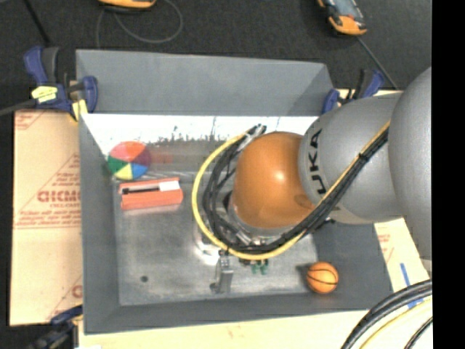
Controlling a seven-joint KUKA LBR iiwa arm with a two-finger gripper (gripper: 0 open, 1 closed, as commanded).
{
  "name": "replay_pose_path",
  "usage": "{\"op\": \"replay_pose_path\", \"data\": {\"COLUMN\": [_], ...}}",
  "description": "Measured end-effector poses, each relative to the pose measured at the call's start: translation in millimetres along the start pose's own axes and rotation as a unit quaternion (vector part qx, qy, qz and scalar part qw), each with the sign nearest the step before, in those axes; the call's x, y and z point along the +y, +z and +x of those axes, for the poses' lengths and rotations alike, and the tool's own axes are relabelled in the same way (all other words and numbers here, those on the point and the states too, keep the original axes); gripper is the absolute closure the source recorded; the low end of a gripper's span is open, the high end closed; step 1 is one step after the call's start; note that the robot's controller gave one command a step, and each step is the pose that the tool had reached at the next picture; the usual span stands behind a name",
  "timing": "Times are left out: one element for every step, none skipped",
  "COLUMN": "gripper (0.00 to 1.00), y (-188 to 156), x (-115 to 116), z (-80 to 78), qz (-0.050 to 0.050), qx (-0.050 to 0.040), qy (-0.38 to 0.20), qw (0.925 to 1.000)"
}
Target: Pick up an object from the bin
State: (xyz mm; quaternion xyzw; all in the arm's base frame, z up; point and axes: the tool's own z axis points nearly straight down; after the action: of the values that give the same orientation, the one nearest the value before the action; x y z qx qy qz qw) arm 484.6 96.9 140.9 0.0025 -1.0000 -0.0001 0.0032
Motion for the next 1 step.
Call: {"op": "replay_pose_path", "data": {"gripper": [0.00], "y": [-4.4], "x": [-0.4], "z": [-1.8], "qz": [-0.001], "qx": [-0.0039], "qy": [0.002], "qw": [1.0000]}}
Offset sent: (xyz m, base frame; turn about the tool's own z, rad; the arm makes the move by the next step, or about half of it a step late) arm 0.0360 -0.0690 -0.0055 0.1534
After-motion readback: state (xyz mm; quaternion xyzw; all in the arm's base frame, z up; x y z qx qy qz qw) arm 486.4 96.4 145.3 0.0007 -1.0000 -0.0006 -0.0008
